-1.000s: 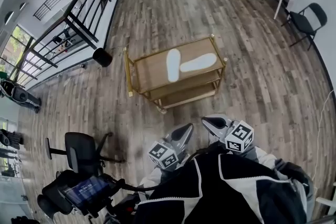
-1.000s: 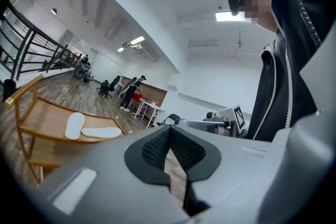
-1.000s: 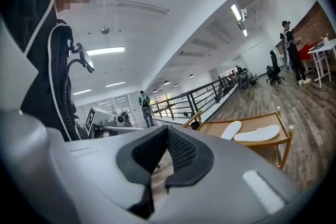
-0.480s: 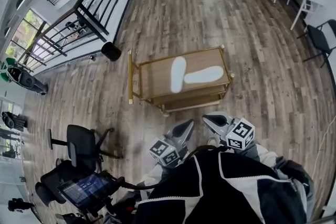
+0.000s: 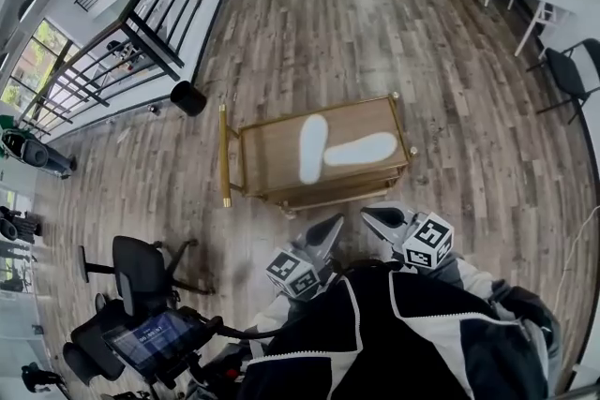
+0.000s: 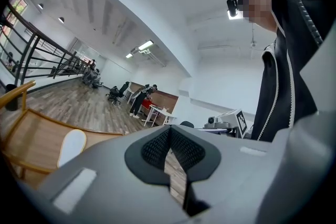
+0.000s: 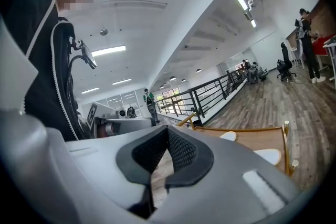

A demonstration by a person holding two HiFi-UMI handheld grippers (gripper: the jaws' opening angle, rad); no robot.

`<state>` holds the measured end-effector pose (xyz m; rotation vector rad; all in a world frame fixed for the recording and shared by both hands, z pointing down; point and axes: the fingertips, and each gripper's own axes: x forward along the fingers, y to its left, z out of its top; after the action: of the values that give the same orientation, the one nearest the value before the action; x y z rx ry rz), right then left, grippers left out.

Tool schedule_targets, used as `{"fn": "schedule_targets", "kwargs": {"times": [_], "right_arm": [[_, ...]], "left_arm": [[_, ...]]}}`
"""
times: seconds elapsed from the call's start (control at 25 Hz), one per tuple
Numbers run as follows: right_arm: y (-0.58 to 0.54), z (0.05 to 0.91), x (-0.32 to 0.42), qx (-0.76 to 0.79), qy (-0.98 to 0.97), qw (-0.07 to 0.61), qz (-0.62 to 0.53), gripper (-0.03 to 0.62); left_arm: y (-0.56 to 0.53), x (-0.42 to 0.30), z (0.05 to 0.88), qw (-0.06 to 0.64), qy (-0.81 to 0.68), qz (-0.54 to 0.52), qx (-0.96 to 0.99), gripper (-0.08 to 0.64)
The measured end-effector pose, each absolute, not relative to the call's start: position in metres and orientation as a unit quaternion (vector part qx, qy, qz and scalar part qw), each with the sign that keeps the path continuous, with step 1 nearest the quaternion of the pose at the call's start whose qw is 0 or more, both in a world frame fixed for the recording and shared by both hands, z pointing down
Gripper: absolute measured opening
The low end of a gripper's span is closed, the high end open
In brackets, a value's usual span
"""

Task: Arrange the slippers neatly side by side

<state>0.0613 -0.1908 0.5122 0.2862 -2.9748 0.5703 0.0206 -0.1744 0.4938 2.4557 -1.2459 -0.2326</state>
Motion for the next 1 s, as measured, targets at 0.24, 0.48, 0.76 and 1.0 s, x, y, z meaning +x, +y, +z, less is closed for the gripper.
{"fn": "schedule_targets", "kwargs": {"times": [0.24, 0.48, 0.76, 1.0], "right_arm": [[-0.246, 0.505, 0.03, 0.146, -0.973, 0.047, 0.174, 0.005], [-0.284, 0.494, -0.014, 0.207, -0.963, 0.026, 0.171, 0.005], [-0.311, 0.492, -0.055, 0.24, -0.956, 0.007, 0.17, 0.005], [-0.326, 0.494, -0.062, 0.212, -0.963, 0.027, 0.164, 0.005]], "left_arm": [[-0.228, -0.017, 0.48, 0.16, -0.403, -0.08, 0.897, 0.02], [-0.269, -0.062, 0.477, 0.158, -0.357, -0.073, 0.918, 0.02], [-0.298, -0.095, 0.478, 0.152, -0.328, -0.054, 0.931, 0.02], [-0.31, -0.104, 0.483, 0.158, -0.355, -0.057, 0.92, 0.02]]}}
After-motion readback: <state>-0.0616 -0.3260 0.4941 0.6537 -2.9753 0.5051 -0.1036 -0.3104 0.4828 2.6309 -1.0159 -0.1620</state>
